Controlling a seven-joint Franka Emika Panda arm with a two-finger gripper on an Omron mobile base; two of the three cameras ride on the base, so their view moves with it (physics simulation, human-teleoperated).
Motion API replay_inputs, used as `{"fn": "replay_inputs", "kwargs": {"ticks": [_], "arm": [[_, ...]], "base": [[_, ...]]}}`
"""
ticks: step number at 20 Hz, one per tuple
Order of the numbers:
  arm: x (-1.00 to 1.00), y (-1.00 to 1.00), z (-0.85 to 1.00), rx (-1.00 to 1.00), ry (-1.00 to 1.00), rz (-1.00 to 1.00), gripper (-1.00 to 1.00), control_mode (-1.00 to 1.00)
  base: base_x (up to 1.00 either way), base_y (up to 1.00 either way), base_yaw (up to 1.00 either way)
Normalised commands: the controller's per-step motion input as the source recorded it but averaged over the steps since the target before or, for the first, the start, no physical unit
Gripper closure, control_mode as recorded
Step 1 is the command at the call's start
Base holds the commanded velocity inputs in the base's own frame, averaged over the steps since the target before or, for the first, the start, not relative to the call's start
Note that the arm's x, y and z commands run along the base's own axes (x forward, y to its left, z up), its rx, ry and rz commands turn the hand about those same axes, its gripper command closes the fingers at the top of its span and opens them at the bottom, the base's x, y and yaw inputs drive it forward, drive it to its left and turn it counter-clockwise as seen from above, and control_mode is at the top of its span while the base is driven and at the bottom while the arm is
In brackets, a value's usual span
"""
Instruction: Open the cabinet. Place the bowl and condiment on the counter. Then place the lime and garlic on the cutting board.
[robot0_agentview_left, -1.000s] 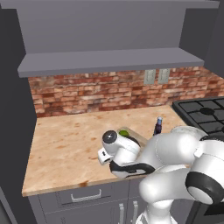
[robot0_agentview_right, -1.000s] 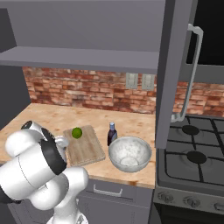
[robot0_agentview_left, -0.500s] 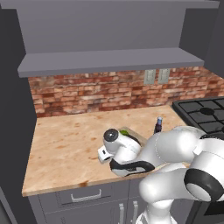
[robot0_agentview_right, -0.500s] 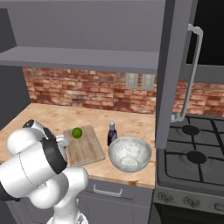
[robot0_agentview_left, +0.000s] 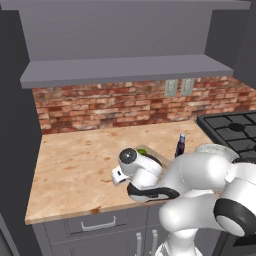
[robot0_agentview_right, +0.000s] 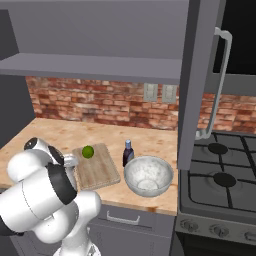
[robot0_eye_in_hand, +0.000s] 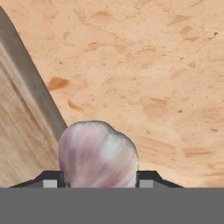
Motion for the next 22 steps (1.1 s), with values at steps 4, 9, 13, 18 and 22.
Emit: {"fn": "replay_inputs", "kwargs": {"ticks": [4, 9, 13, 18, 22], "arm": [[0.00, 0.00, 0.22, 0.00, -0.06, -0.01, 1.00, -1.00], [0.02, 0.00, 0.24, 0.00, -0.01, -0.02, 1.00, -1.00], [0.15, -0.04, 0.11, 0.00, 0.00, -0.03, 1.00, -1.00], [0.18, -0.15, 0.07, 0.01, 0.00, -0.03, 1.00, -1.00], [0.19, -0.16, 0.01, 0.01, 0.00, -0.02, 1.00, -1.00]], "base": [[0.00, 0.00, 0.00], [0.00, 0.00, 0.00], [0.00, 0.00, 0.00], [0.00, 0.00, 0.00], [0.00, 0.00, 0.00]]}}
